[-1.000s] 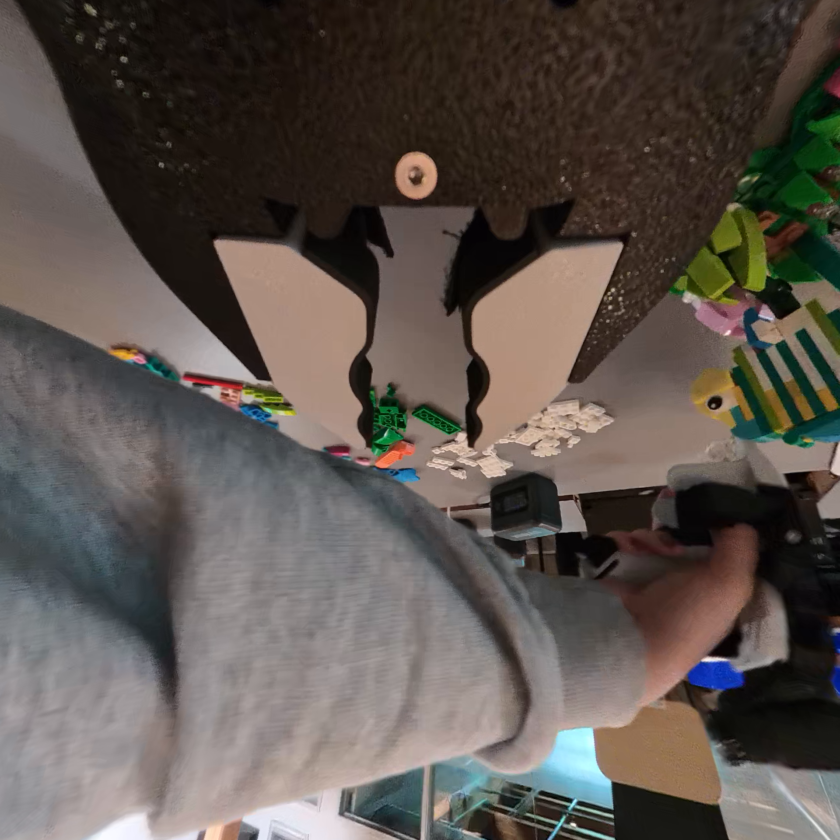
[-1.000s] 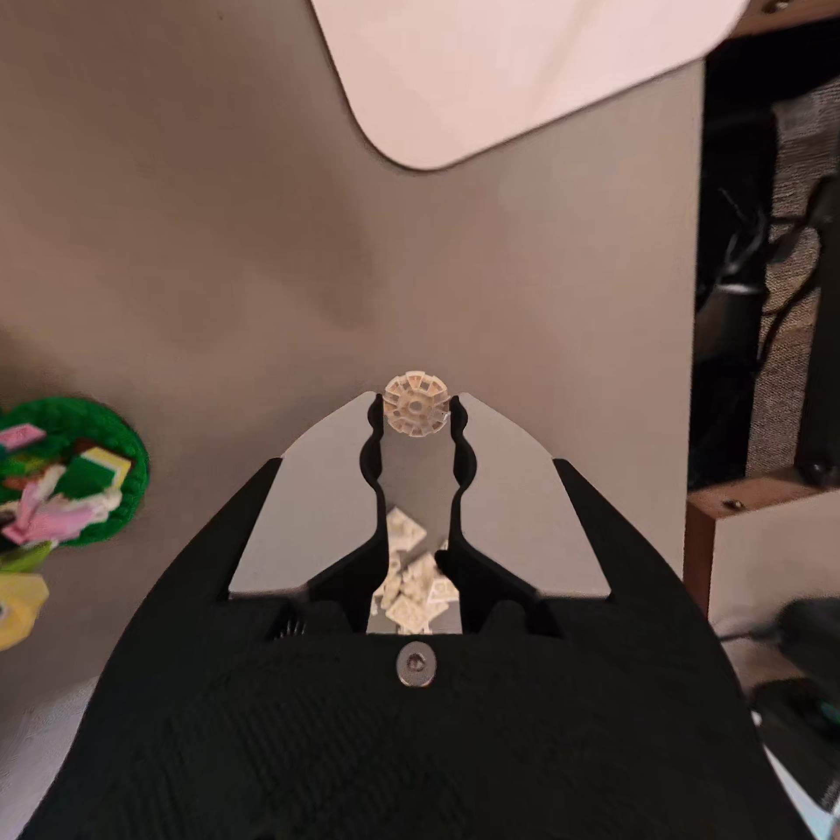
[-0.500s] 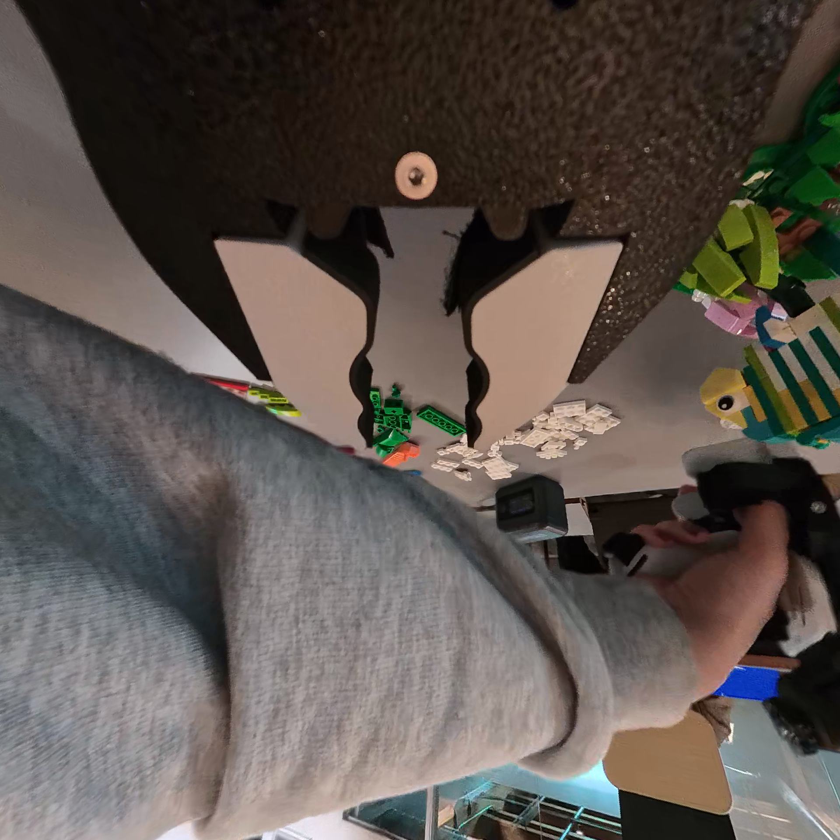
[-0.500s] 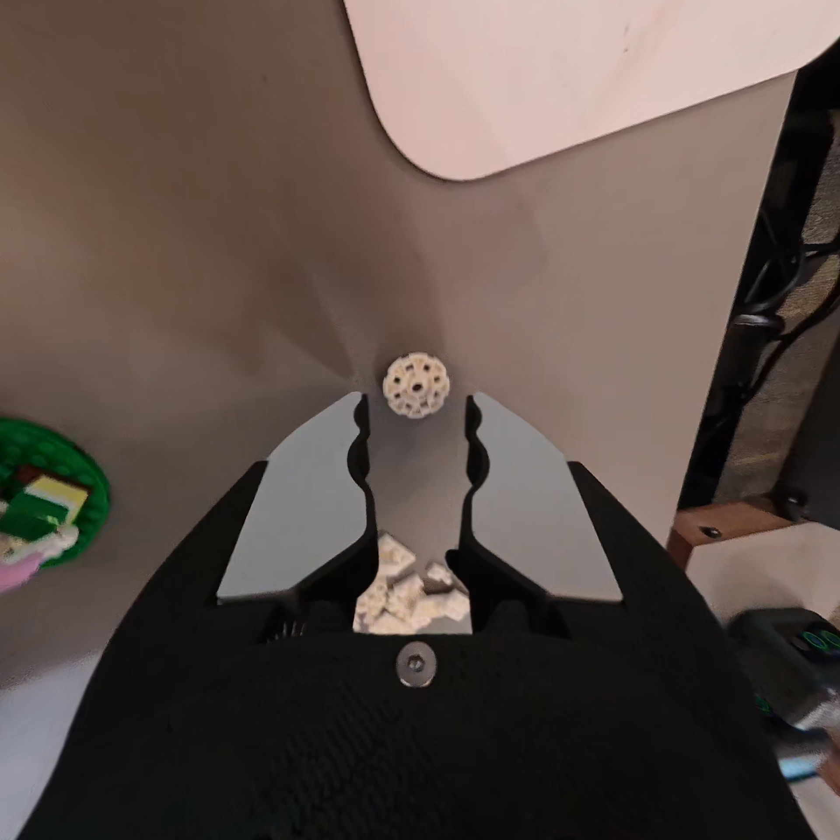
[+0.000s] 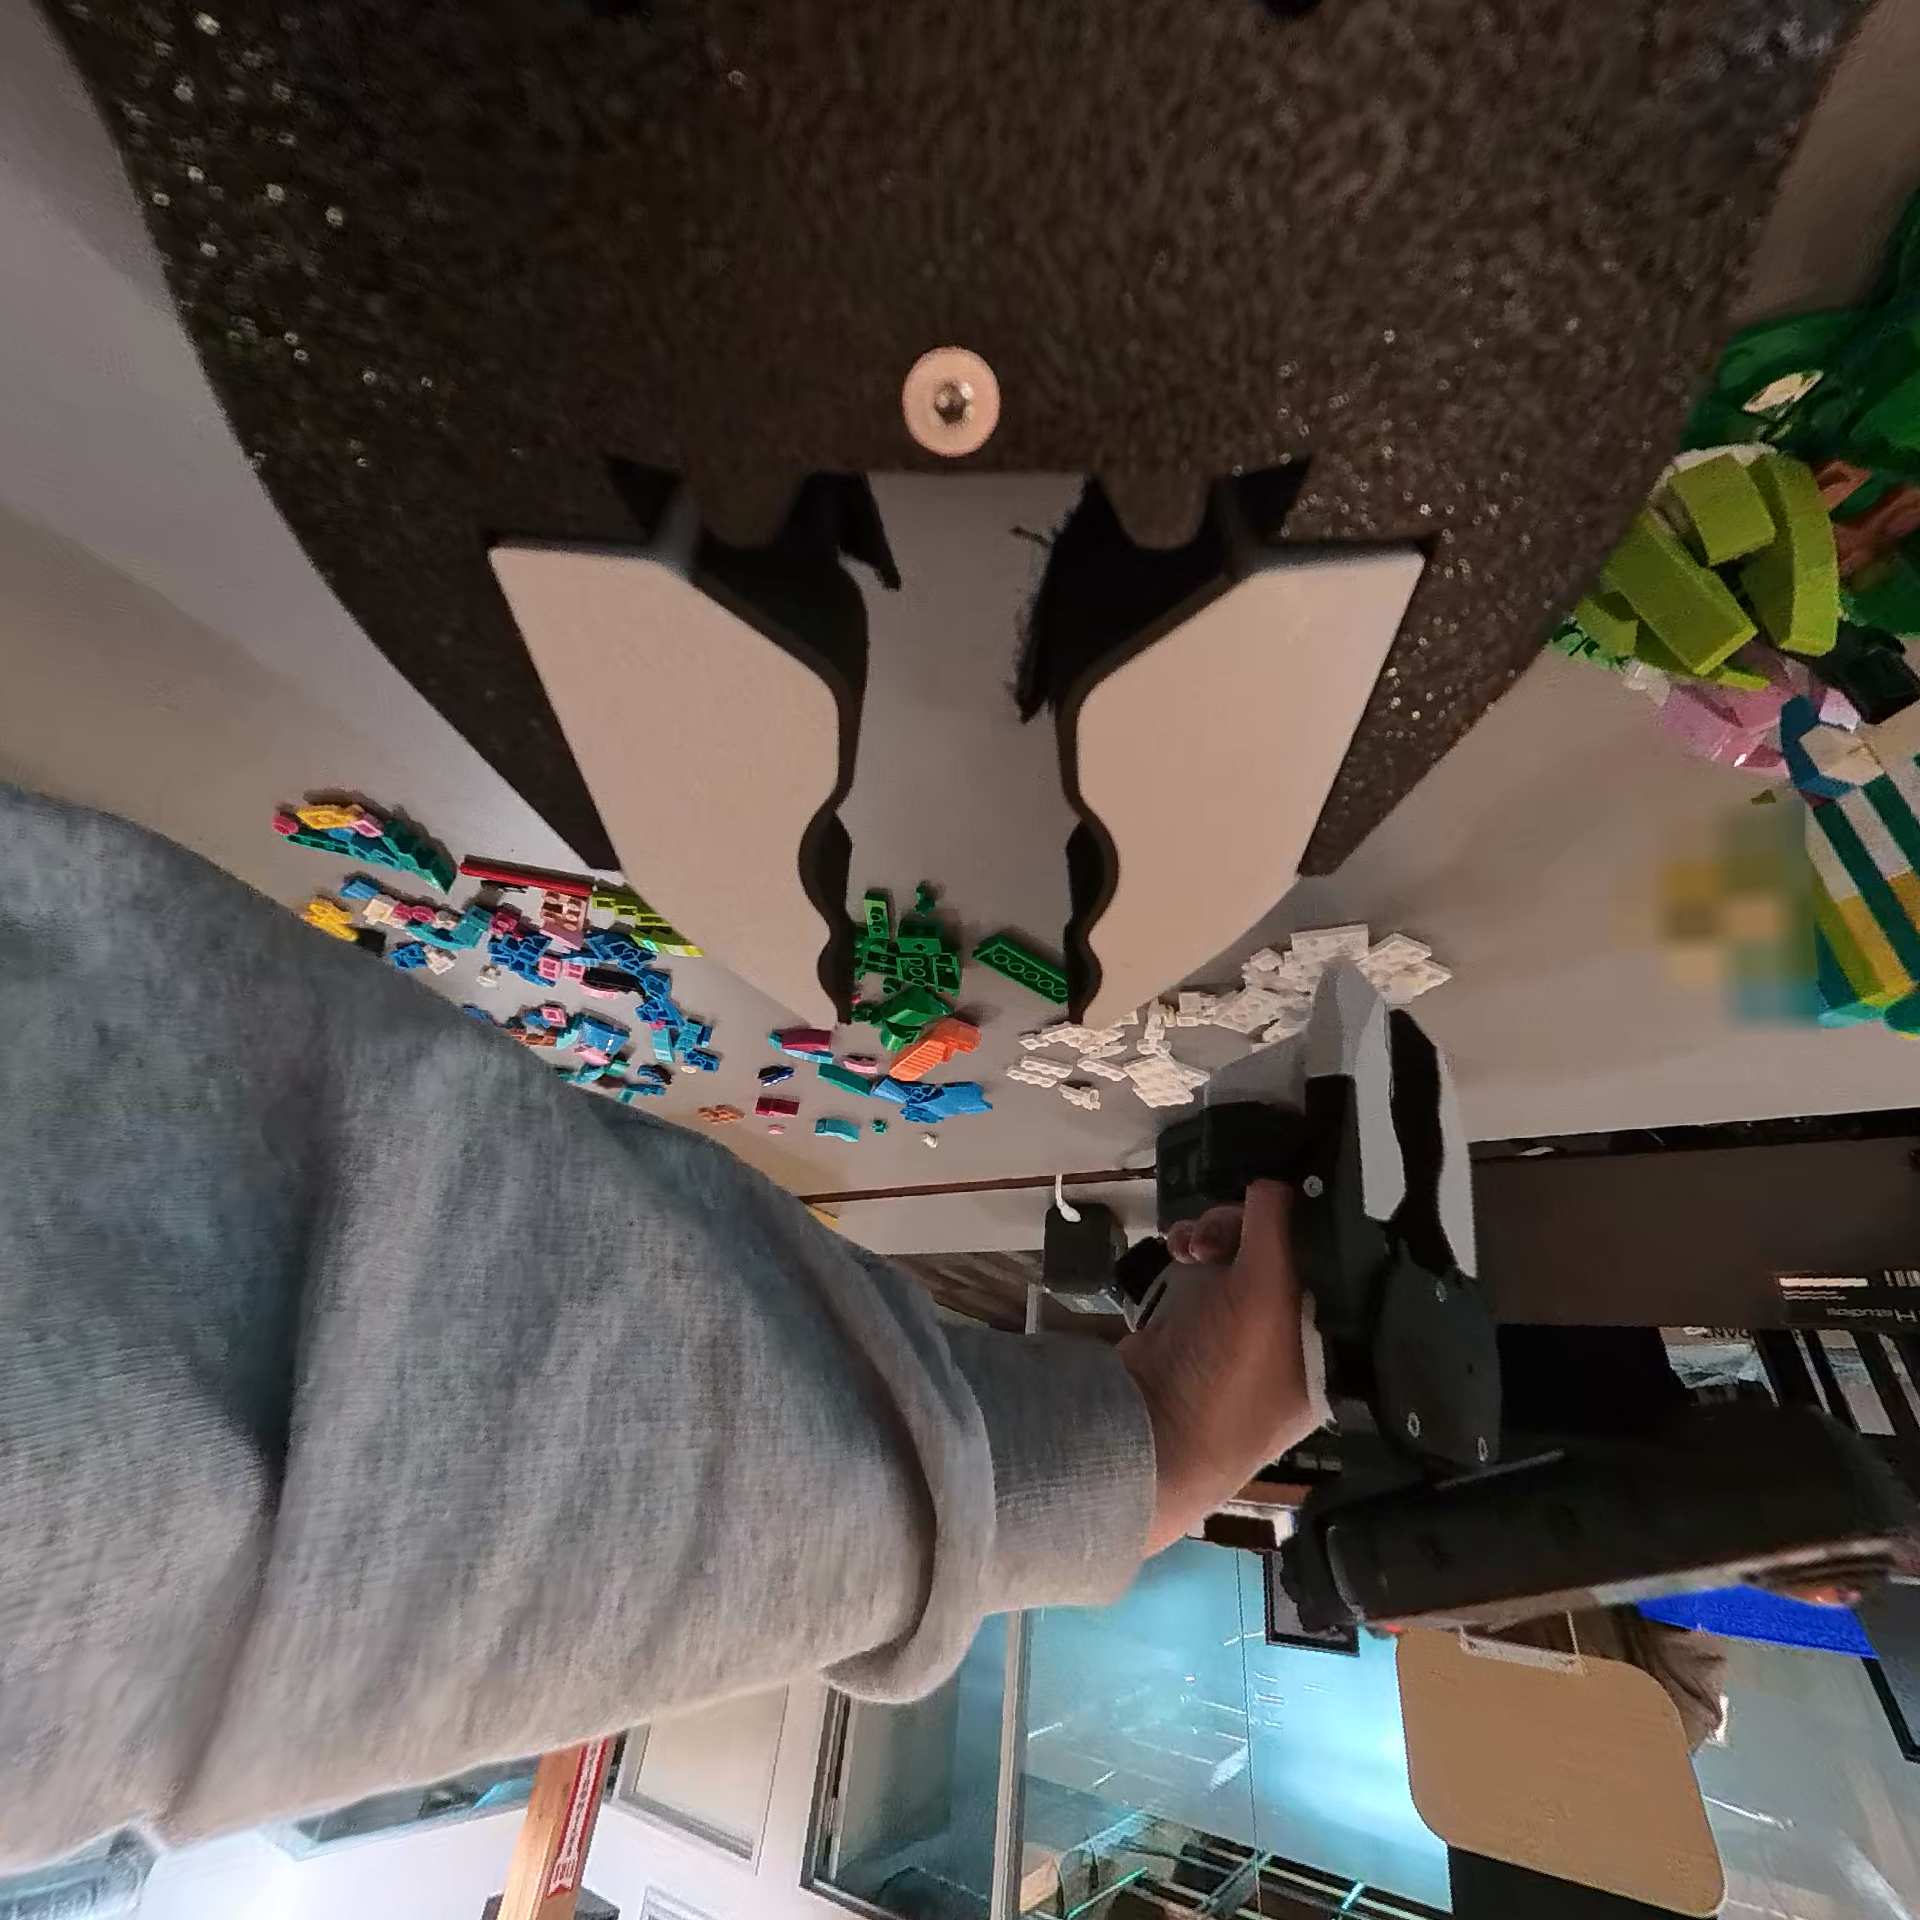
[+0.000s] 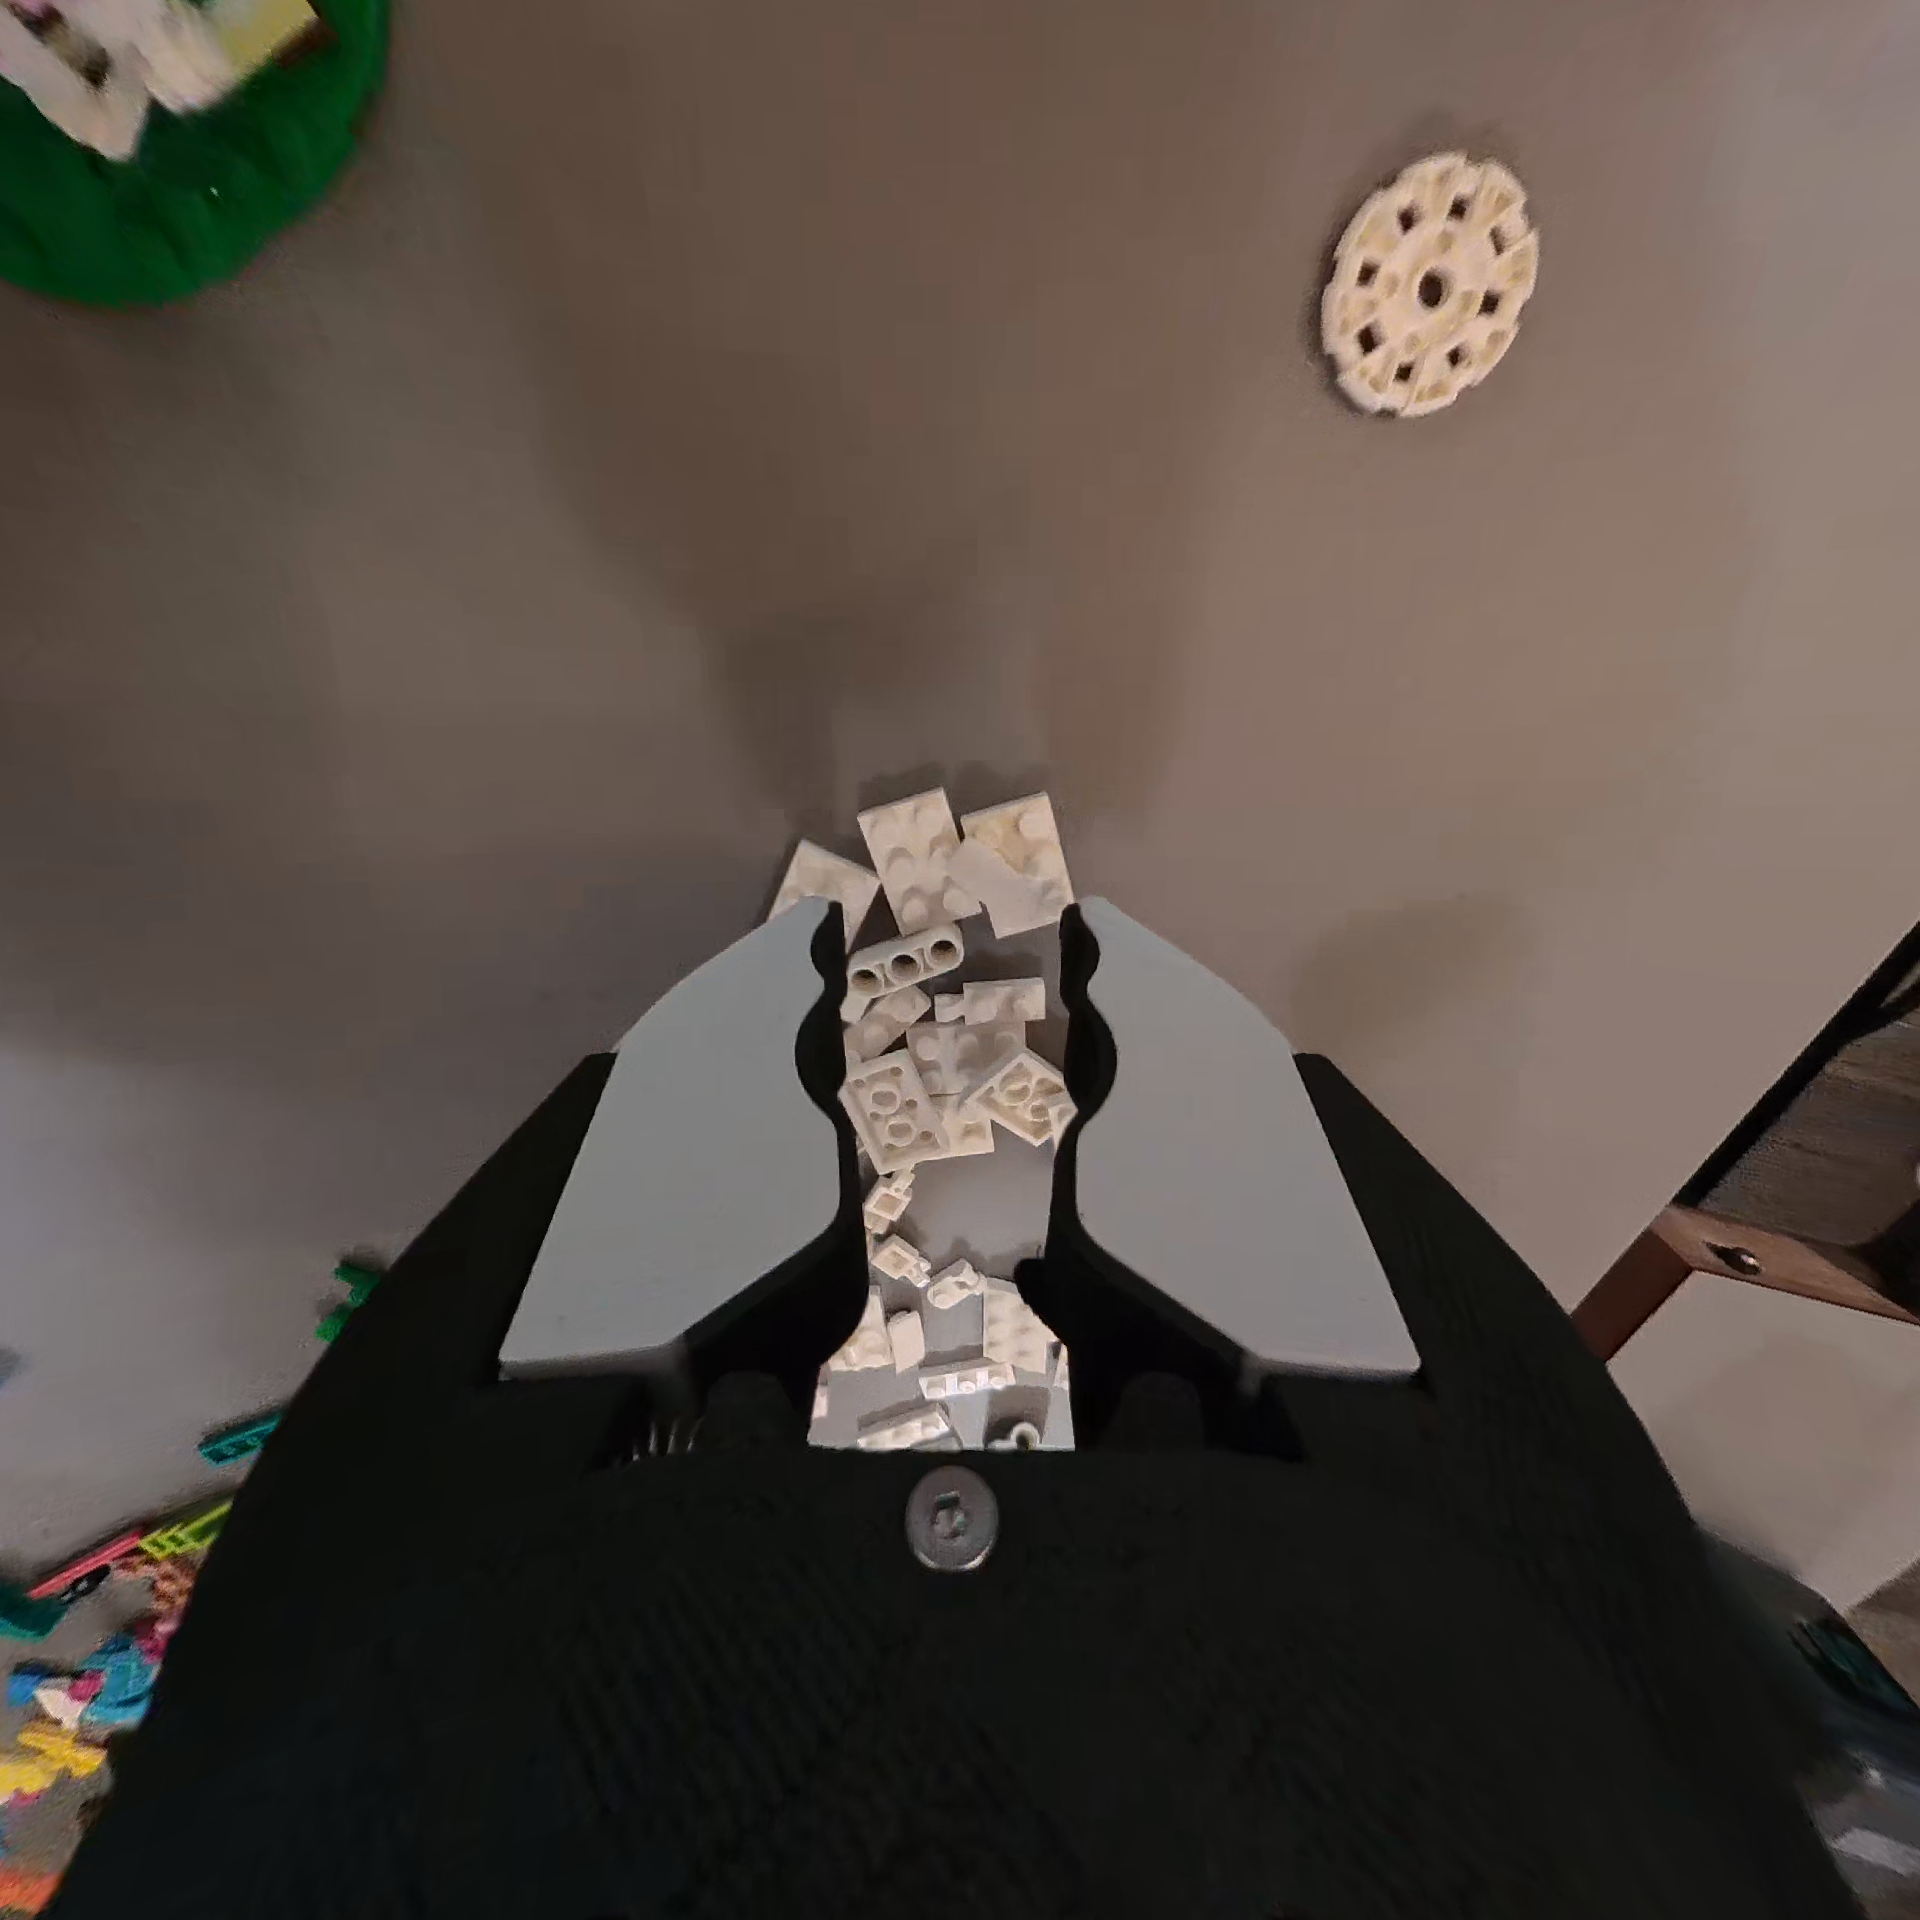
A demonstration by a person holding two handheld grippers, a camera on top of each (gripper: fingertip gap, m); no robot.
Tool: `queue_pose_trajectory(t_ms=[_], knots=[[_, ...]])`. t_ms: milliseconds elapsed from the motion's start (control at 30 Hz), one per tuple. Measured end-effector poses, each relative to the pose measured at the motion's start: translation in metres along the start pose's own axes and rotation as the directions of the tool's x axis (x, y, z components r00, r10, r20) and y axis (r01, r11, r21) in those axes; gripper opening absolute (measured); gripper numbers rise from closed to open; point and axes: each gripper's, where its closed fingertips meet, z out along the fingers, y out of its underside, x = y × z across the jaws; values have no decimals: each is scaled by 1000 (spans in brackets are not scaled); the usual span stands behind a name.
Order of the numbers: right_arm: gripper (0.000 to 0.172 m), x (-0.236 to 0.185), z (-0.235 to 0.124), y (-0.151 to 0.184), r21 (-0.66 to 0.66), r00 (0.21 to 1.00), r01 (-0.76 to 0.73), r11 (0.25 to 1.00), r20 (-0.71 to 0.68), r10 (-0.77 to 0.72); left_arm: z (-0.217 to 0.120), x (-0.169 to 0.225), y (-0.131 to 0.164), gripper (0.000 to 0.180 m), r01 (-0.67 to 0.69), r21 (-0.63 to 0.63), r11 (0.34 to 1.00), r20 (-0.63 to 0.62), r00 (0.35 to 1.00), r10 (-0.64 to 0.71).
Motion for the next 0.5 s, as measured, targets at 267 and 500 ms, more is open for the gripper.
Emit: queue_pose_trajectory(t_ms=[267, 500], knots=[[41, 5, -1, -8, 23, 1000, -4, 1000, 31, 3, 0, 1, 1, 38, 13, -10, 1000, -13, 1000, -13], [39, 5, 5, -8, -47, 997, -20, 999, 68, 23, 0, 2, 1, 38, 25, -17, 1000, -20, 999, -26]])
